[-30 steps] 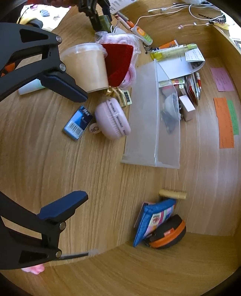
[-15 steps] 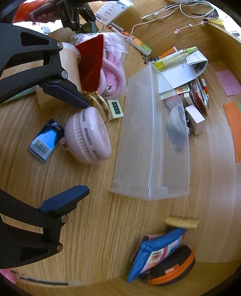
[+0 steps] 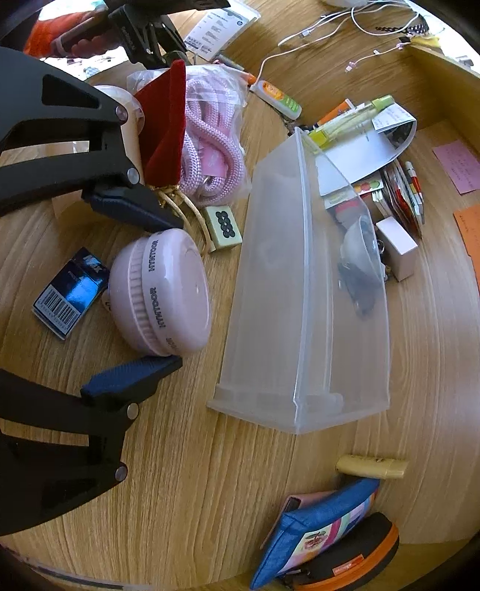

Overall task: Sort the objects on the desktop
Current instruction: 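Grasp the dark green glass bottle with the left tool while the right tool grasps the pink round device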

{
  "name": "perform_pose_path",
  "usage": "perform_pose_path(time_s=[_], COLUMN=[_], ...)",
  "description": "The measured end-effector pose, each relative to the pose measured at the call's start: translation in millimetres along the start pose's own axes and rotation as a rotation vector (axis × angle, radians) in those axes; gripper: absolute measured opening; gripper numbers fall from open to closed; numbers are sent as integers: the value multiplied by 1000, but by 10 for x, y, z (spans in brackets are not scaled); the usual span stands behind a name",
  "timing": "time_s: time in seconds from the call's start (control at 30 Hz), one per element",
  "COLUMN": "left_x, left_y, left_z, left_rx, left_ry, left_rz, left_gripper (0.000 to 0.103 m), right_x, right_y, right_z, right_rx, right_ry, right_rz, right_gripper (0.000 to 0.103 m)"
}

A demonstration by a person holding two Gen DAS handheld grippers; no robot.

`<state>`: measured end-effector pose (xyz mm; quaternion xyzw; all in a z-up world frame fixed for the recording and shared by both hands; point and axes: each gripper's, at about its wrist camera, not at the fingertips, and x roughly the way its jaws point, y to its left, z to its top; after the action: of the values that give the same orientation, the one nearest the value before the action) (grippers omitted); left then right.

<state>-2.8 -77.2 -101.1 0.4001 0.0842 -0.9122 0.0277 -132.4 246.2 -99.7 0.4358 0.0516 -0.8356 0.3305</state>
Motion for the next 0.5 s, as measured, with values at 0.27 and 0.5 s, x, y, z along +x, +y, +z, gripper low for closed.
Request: perform_pose_path(time_s=[0.27, 0.5], left_x=[-180, -324], left_y=[45, 44], left_z=[-25, -27], left_rx=[-31, -40], left_ry=[-26, -51], left_rz=[25, 47], left_gripper=[57, 56], right_x=[-73, -231], right_y=[-104, -144], right_z=[-19, -18], right_rx=[50, 70], right_ry=[-20, -70], right_rz=[9, 16], right_gripper=[62, 62])
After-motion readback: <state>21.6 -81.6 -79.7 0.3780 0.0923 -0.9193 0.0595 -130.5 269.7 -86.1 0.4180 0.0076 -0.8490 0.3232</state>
